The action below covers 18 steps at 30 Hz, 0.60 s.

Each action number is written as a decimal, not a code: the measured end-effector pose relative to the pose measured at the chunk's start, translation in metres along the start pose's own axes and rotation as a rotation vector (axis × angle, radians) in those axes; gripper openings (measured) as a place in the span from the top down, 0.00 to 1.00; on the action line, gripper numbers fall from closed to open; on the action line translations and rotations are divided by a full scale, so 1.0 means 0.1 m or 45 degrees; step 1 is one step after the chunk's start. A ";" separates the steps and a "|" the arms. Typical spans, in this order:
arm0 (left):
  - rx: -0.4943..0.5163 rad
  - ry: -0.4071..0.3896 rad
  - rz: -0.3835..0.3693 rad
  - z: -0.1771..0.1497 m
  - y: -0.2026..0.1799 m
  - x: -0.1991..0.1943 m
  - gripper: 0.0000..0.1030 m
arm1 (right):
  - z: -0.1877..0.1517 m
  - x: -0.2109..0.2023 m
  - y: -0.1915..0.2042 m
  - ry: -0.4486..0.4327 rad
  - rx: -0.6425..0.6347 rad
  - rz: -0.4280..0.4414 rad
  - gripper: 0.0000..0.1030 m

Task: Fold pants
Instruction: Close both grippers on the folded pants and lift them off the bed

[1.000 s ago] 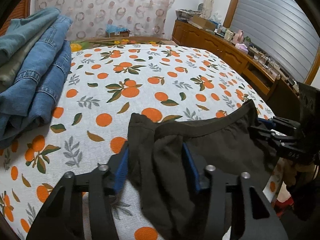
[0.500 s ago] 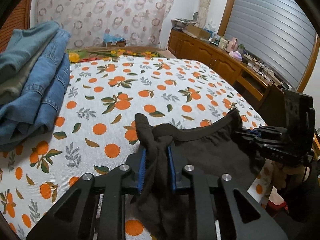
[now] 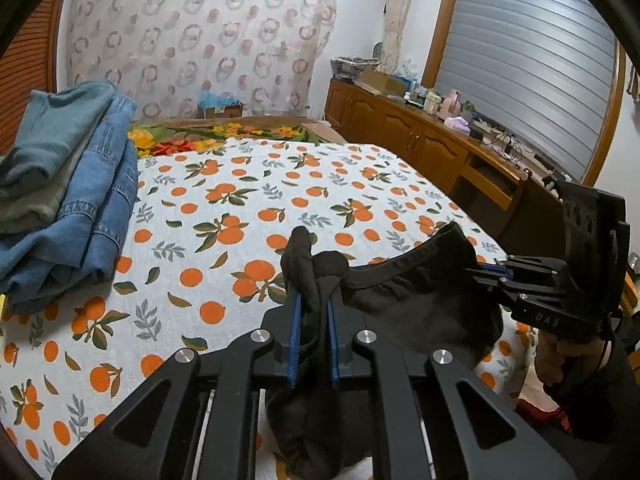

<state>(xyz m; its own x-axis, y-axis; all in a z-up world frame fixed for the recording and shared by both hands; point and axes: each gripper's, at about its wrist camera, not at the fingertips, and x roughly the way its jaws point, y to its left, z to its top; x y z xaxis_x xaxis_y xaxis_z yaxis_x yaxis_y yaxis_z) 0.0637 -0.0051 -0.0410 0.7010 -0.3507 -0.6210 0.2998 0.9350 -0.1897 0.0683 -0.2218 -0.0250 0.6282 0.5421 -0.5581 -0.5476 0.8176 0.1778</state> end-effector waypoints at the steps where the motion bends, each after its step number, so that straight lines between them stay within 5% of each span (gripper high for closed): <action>1: 0.001 -0.007 -0.004 0.00 -0.01 -0.02 0.88 | 0.00 -0.02 0.01 -0.008 -0.004 0.001 0.90; 18: 0.026 -0.133 -0.011 0.12 -0.12 -0.38 0.92 | 0.10 -0.41 0.12 -0.143 -0.063 0.014 0.91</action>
<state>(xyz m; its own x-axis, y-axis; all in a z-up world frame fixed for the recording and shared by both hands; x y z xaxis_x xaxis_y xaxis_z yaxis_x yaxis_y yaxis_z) 0.0414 -0.0032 -0.0058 0.7615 -0.3638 -0.5364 0.3188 0.9308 -0.1787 0.0414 -0.2324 0.0081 0.6783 0.5716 -0.4617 -0.5799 0.8024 0.1414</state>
